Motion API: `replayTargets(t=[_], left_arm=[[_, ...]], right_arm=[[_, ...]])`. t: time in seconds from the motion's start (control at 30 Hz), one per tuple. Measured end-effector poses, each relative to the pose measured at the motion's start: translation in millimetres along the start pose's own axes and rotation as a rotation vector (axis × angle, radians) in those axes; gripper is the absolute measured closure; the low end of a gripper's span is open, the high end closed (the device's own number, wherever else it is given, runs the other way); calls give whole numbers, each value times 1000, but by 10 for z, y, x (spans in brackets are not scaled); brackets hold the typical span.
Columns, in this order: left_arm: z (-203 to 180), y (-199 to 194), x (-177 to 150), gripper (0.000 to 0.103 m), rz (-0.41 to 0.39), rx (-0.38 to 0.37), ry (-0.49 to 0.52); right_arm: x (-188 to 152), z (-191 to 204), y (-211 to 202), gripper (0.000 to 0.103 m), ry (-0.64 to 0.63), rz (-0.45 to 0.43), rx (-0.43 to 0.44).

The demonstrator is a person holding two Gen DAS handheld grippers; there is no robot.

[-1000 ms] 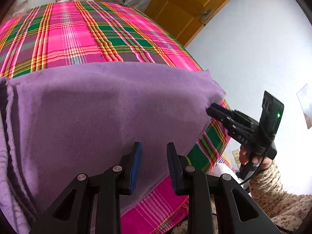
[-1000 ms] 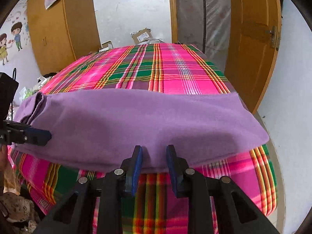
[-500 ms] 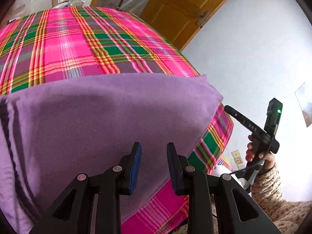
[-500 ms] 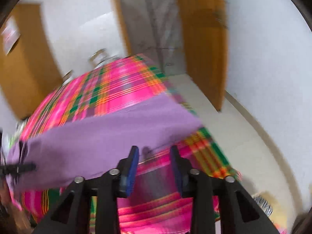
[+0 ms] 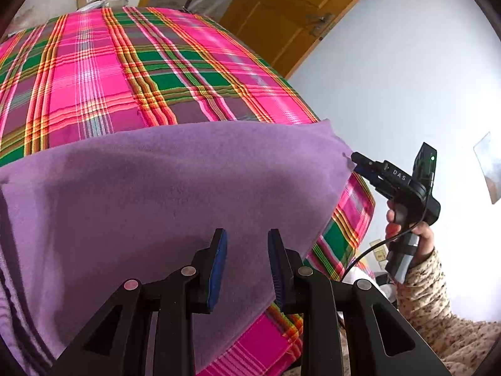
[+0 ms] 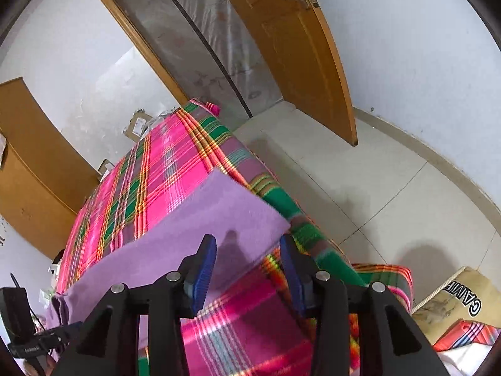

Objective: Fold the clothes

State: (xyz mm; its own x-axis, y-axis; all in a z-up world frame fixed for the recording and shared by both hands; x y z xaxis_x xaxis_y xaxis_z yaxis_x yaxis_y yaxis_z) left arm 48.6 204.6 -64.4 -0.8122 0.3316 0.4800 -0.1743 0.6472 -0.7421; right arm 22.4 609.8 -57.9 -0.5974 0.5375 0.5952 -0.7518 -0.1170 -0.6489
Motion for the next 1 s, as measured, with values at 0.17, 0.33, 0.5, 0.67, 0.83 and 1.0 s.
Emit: replayTargets(t=[0.17,0.33,0.5,0.67,0.83,1.0], left_arm=[[4,32,11,75,6,3,2],[28,76,22,75,16,10,-1],[13,82,21,75,16,15,0],[3,84,23,75,16,15,-1],[-16,76,32,75,15,6,-5],[-27,61,47,75,10,-3,-9]], right_arm=[[18,15,20,60,6,-8,4],[27,24,72,85,-17,1,-11],[-1,89,56,90,-37,5,25],[28,291,-70,90,-106,-32,41],[53,580,-218,91,-195,-72,60],[54,890,-335,91,-283,-103,84]])
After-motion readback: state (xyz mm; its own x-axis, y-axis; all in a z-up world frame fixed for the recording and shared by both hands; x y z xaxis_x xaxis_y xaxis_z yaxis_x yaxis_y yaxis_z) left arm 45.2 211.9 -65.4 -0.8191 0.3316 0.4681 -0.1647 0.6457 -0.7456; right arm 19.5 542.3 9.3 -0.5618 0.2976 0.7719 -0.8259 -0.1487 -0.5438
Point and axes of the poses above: each gripper's, at about its wrist camera, not at the fingertips, and y roughly the way its jaws point, z to its left, x to its top, the point moved 10 cm from there along y, roughly the way its jaws point, and after that the axes turned 2 degrees about x, right-handed, at the moved point
